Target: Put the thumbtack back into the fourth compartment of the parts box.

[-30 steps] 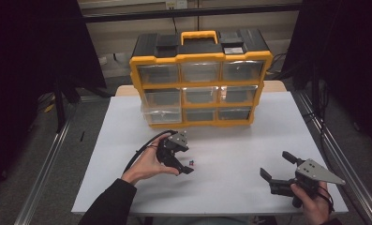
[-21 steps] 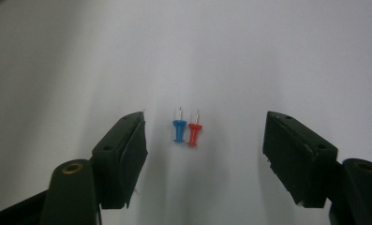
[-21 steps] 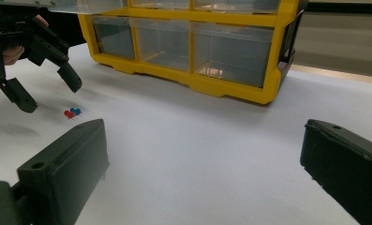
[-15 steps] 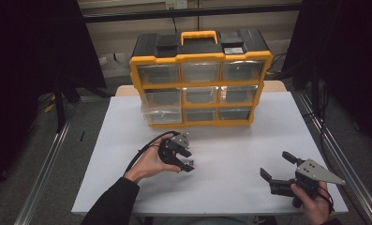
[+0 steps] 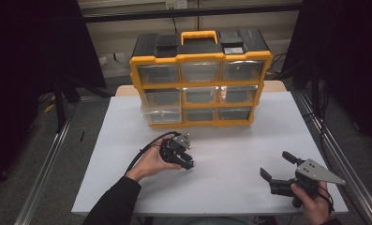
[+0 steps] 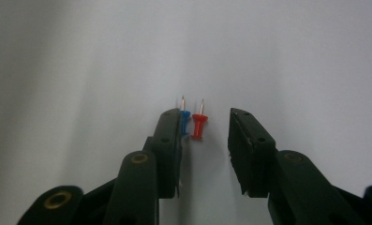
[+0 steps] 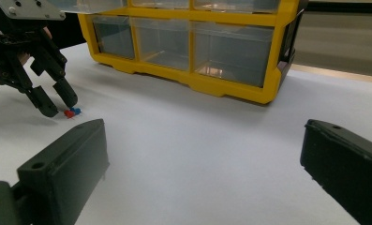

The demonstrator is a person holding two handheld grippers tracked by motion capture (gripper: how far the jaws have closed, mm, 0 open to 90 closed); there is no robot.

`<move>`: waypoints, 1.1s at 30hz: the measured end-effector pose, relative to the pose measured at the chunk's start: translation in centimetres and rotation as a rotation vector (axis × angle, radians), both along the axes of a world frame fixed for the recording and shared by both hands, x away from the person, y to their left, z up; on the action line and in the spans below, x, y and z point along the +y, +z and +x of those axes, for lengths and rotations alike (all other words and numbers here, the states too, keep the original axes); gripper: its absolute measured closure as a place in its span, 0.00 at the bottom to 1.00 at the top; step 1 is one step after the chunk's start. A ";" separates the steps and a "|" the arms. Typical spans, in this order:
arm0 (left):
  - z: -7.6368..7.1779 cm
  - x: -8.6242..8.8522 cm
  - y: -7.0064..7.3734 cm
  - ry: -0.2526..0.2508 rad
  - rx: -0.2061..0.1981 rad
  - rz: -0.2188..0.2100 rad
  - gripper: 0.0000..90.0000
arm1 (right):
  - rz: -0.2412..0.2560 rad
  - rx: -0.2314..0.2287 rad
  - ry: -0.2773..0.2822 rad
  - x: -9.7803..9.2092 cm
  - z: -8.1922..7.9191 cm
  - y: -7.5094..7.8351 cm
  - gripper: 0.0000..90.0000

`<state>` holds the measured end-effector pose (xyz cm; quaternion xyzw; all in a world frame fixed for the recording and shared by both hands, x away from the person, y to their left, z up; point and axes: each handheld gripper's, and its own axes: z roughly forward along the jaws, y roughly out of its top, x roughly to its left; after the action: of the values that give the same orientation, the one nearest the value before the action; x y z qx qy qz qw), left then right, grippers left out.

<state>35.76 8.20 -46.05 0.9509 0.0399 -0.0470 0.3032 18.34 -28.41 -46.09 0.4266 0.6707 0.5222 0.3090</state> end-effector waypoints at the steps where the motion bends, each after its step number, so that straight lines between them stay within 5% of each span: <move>1: 0.0 0.0 0.0 -0.001 0.000 0.000 0.74 | 0.002 0.001 0.000 0.0 0.0 0.0 0.01; 20: -0.4 -0.4 0.2 -0.020 -0.022 0.006 0.84 | 0.004 0.002 0.001 0.1 0.0 0.0 0.01; 21: -0.2 -0.4 0.4 -0.042 0.001 0.035 0.84 | 0.002 0.002 0.000 0.0 0.0 0.0 0.01; 23: -0.3 -0.5 0.1 -0.017 -0.030 0.027 0.84 | 0.002 0.001 0.000 0.0 0.0 0.0 0.01; 24: 0.0 -0.4 0.2 -0.049 0.000 0.041 0.84 | 0.002 0.000 0.000 0.0 0.0 0.0 0.01; 29: -0.3 -0.5 0.0 -0.023 -0.031 0.040 0.86 | 0.002 0.001 0.000 0.0 0.0 0.0 0.01; 33: 0.0 -0.6 0.0 -0.056 0.004 0.050 0.86 | 0.002 0.001 0.001 0.0 0.0 0.0 0.01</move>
<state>35.73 7.62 -46.02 0.9588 0.0152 -0.0562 0.2780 18.35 -28.38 -46.09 0.4269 0.6705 0.5228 0.3078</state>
